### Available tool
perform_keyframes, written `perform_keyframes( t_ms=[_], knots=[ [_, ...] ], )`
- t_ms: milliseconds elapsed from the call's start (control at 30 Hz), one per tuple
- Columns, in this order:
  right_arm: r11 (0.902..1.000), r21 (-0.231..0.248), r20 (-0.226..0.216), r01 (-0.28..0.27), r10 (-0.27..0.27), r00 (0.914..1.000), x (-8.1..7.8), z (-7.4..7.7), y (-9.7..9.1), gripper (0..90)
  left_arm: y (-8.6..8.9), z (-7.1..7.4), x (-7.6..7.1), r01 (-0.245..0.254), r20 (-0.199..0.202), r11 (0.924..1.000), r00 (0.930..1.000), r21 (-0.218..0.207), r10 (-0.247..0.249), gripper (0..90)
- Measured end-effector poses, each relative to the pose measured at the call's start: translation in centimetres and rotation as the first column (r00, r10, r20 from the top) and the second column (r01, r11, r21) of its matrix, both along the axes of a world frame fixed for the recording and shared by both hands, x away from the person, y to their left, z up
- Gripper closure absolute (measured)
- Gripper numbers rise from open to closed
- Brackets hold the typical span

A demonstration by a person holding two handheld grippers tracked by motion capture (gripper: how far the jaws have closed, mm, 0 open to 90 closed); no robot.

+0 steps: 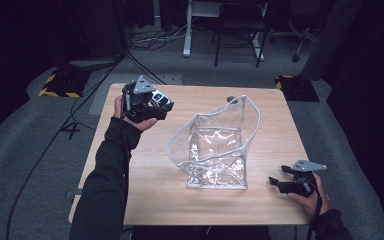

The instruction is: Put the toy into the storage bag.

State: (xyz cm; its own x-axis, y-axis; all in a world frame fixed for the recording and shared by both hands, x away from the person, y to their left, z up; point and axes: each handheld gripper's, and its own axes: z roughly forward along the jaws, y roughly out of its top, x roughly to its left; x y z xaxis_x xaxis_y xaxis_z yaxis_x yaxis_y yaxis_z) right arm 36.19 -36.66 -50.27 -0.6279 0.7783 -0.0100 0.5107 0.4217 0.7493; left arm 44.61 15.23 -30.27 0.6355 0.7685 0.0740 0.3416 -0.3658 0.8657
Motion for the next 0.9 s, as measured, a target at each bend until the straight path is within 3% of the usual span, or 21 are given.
perform_keyframes(
  t_ms=[300, 433, 500, 700, 900],
  knots=[
    [1.0000, 0.001, -0.001, 0.000, 0.000, 1.0000, 0.0, 0.0, 0.0, 23.8, -1.9, 0.9, 0.1, 0.041, 0.013, 0.9989, 0.9991, 0.023, -0.041, 25.6],
    [1.0000, 0.002, -0.001, 0.000, 0.000, 1.0000, 0.0, 0.0, 0.0, 23.8, -2.7, 0.8, 0.1, 0.041, 0.015, 0.9991, 0.9990, 0.005, -0.041, 25.6],
    [1.0000, 0.001, -0.001, 0.000, 0.000, 1.0000, 0.0, 0.0, 0.0, 23.8, -3.4, 0.7, 0.0, 0.073, 0.007, 0.9973, 0.9973, 0.007, -0.073, 25.7],
    [1.0000, 0.001, -0.001, 0.000, 0.000, 1.0000, 0.0, 0.0, 0.0, 23.7, -4.7, 0.5, -0.1, 0.103, 0.004, 0.9945, 0.9947, 0.017, -0.103, 25.6],
    [1.0000, 0.001, -0.001, 0.001, -0.001, 1.0000, 0.0, 0.0, 0.0, 23.8, -7.0, -0.1, -0.5, 0.163, -0.016, 0.9861, 0.9865, 0.031, -0.163, 25.7]
  ],
)
